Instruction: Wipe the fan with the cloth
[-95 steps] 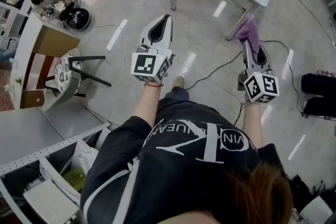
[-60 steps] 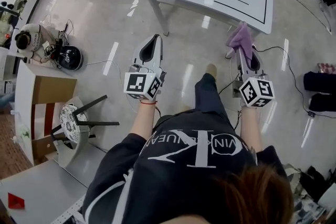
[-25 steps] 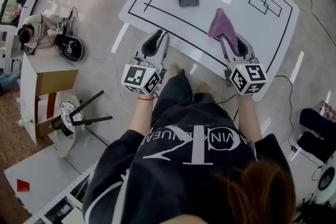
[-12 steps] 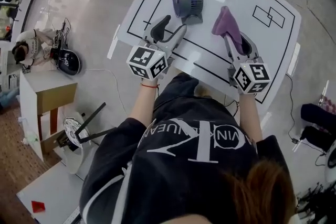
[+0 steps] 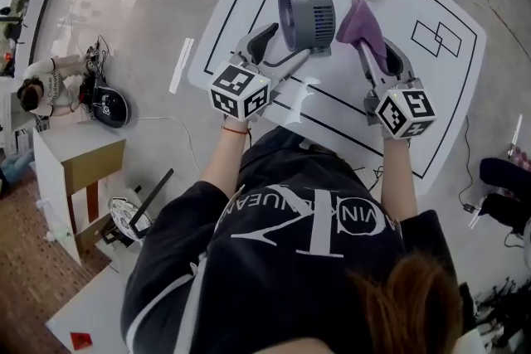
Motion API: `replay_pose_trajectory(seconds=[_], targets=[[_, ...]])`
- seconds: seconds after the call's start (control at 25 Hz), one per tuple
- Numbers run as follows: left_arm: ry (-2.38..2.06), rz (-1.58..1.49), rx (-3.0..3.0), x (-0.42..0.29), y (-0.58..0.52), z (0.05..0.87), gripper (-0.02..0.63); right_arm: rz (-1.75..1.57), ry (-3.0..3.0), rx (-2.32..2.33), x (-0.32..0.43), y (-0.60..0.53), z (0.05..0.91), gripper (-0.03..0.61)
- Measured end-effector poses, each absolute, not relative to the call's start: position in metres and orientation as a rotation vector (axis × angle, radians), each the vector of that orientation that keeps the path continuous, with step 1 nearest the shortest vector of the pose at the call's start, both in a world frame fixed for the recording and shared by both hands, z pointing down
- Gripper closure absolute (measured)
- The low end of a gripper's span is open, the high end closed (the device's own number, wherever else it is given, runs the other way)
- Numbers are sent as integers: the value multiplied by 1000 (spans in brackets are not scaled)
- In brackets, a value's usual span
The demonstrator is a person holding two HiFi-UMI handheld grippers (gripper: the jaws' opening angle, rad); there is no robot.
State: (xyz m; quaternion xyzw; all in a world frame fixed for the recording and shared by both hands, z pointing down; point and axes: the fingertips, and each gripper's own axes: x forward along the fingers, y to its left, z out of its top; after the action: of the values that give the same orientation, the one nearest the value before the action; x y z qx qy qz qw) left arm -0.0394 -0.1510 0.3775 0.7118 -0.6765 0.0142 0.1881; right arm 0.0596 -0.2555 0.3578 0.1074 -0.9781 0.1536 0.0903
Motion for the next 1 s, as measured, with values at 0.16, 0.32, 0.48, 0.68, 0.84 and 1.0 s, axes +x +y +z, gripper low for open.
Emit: replay_pose_trajectory(seconds=[0.16, 0.32, 0.48, 0.68, 0.84, 1.0], targets=[[-1815, 56, 2066, -40, -163, 383, 258, 410, -2922, 229, 39, -259, 357, 453], [-1741, 23, 2131, -36, -165, 383, 278, 392, -2935, 152, 25, -260, 355, 453], [-1694, 37, 2173, -36, -164, 384, 290, 370, -2928, 118, 7, -265, 359, 453], [-1674, 42, 2191, -37, -164, 385, 290, 410, -2938, 126, -18, -275, 364, 456], [-1672, 29, 2196, -37, -162, 382, 290, 436, -2926, 135, -33, -284, 371, 459], [-1675, 18, 2201, -38, -162, 384, 290, 432, -2886, 123, -46, -288, 389, 463]])
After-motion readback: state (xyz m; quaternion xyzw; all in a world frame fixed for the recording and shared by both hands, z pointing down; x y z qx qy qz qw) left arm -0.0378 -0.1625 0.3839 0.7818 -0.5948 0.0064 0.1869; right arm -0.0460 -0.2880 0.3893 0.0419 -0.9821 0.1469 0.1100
